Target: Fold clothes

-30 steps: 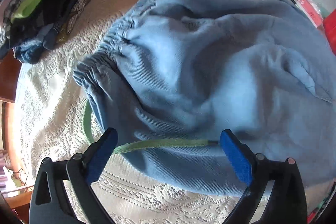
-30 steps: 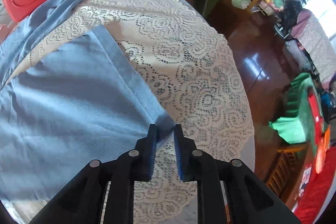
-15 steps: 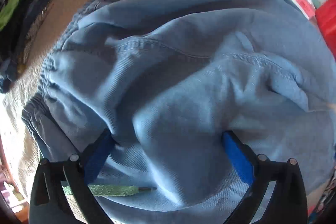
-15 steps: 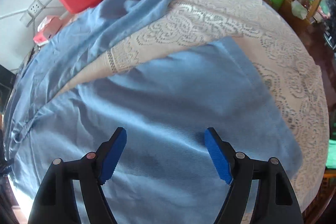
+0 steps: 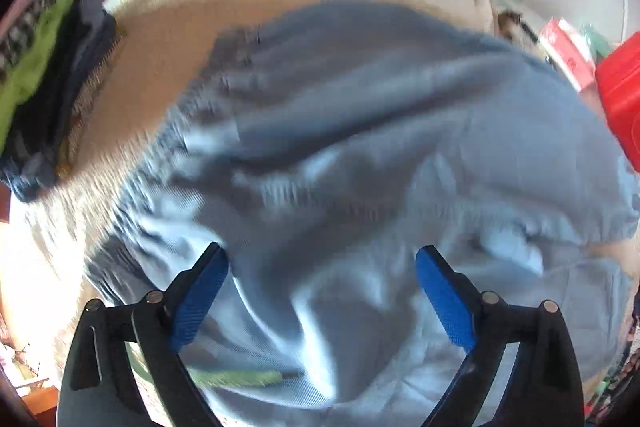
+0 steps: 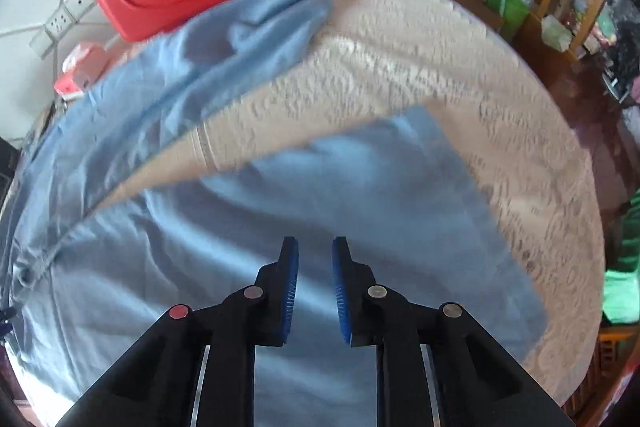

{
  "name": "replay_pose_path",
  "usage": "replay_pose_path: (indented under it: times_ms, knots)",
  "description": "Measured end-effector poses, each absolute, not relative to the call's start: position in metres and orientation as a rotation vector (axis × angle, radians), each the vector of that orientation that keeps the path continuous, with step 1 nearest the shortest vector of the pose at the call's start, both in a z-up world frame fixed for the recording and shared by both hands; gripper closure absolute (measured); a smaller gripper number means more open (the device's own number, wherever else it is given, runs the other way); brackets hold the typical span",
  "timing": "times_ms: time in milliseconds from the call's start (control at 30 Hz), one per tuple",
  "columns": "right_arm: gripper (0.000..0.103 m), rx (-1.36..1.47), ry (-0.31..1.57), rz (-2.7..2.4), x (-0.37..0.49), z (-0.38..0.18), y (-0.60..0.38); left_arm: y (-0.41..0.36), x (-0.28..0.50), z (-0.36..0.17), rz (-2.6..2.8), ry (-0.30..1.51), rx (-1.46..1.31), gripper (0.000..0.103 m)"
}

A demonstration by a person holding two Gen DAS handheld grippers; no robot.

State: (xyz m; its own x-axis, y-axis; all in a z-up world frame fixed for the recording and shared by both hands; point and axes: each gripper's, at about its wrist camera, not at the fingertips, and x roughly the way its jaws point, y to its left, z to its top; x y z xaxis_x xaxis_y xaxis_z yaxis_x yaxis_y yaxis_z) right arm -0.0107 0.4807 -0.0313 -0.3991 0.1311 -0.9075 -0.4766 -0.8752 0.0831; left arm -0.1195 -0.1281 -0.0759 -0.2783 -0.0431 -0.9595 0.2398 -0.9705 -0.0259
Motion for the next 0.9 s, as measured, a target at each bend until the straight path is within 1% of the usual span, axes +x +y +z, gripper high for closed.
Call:
replay_pose_path:
  times_ms: [33,100,133,200,300,400,433,500,533,567,600,633,667,700,733,800,900]
  knots:
    - [0.085,-1.414,0.483,2.329,-0.022,-0.021,0.488,-0.133,-0.132,-0.066,-2.385,0.224,1.722,0.007]
    - [0.085,-1.360,0.575,2.379,-0.054,-0.006,0.503,-0.141,-0.166,-0.060,-2.382,0.210,1.686,0.007]
    - [0.084,-1.351,0.600,2.392,-0.073,-0.003,0.508,-0.145,-0.185,-0.062,-2.374,0.210,1.690,0.007]
    - [0.083,-1.340,0.626,2.411,-0.111,0.002,0.513,-0.151,-0.219,-0.071,-2.359,0.190,1.712,0.011]
    - [0.079,-1.343,0.659,2.423,-0.171,-0.001,0.521,-0.155,-0.264,-0.087,-2.344,0.169,1.756,0.011]
    - [0.072,-1.369,0.635,2.350,-0.219,-0.012,0.532,-0.161,-0.294,-0.102,-2.328,0.146,1.799,0.011]
    - [0.069,-1.378,0.620,2.322,-0.233,-0.018,0.534,-0.162,-0.300,-0.107,-2.320,0.134,1.810,0.011]
    - [0.067,-1.382,0.580,2.262,-0.256,-0.033,0.539,-0.165,-0.308,-0.122,-2.297,0.121,1.839,0.012]
    - [0.064,-1.386,0.555,2.229,-0.266,-0.041,0.541,-0.167,-0.310,-0.126,-2.307,0.140,1.832,0.016]
    - [0.064,-1.392,0.545,2.201,-0.273,-0.049,0.543,-0.170,-0.310,-0.124,-2.330,0.183,1.808,0.033]
    - [0.064,-1.406,0.547,2.191,-0.279,-0.057,0.544,-0.173,-0.311,-0.122,-2.337,0.221,1.797,0.039]
    - [0.065,-1.416,0.524,2.192,-0.284,-0.064,0.542,-0.176,-0.311,-0.120,-2.344,0.258,1.792,0.063]
    - [0.081,-1.423,0.490,2.193,-0.287,-0.070,0.539,-0.179,-0.311,-0.118,-2.345,0.292,1.792,0.095]
    - [0.092,-1.429,0.455,2.194,-0.290,-0.075,0.536,-0.182,-0.310,-0.115,-2.338,0.327,1.789,0.098]
    - [0.100,-1.411,0.441,2.221,-0.289,-0.074,0.533,-0.184,-0.309,-0.113,-2.330,0.361,1.786,0.098]
    - [0.100,-1.337,0.472,2.307,-0.274,-0.056,0.531,-0.184,-0.291,-0.095,-2.372,0.367,1.735,0.098]
    - [0.100,-1.205,0.548,2.466,-0.225,-0.015,0.531,-0.180,-0.255,-0.060,-2.463,0.339,1.632,0.098]
